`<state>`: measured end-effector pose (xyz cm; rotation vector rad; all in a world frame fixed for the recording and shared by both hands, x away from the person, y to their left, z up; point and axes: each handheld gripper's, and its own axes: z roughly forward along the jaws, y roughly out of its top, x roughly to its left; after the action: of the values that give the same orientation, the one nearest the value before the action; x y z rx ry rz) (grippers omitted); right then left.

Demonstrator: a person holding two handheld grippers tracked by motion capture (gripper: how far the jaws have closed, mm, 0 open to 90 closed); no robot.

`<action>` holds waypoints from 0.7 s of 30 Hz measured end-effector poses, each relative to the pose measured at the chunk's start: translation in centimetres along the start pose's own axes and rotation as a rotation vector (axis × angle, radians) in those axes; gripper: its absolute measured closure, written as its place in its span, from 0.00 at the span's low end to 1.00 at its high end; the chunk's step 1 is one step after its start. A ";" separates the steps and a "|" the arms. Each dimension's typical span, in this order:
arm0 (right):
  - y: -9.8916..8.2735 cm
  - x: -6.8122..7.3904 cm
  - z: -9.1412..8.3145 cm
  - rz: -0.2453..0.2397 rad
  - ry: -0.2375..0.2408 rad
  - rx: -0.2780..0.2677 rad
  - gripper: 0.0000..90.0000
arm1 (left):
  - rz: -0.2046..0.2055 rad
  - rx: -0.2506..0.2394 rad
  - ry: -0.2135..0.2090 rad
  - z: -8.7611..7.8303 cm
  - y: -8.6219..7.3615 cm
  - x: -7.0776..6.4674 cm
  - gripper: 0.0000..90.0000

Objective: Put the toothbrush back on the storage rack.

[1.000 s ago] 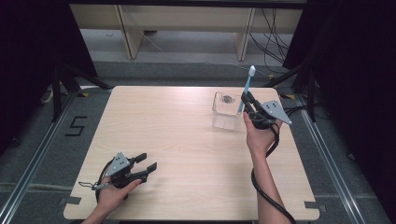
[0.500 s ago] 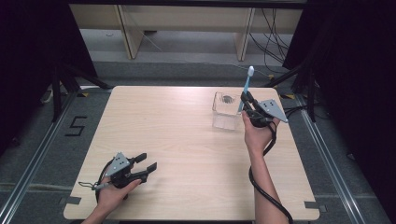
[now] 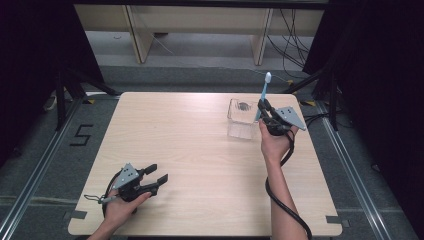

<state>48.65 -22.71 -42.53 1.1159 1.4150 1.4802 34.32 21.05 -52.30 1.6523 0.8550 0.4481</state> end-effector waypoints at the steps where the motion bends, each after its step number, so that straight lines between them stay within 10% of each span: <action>1: 0.0 0.0 0.0 0.004 0.002 0.003 0.87 | -0.002 -0.007 -0.005 0.1 0.0 0.0 0.41; 21: -0.8 0.0 0.4 -0.023 0.003 0.023 0.87 | 0.002 0.006 0.002 -0.1 0.0 0.0 0.41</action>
<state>48.99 -22.55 -43.35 1.1085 1.4459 1.4533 34.28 21.08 -52.26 1.6583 0.8570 0.4491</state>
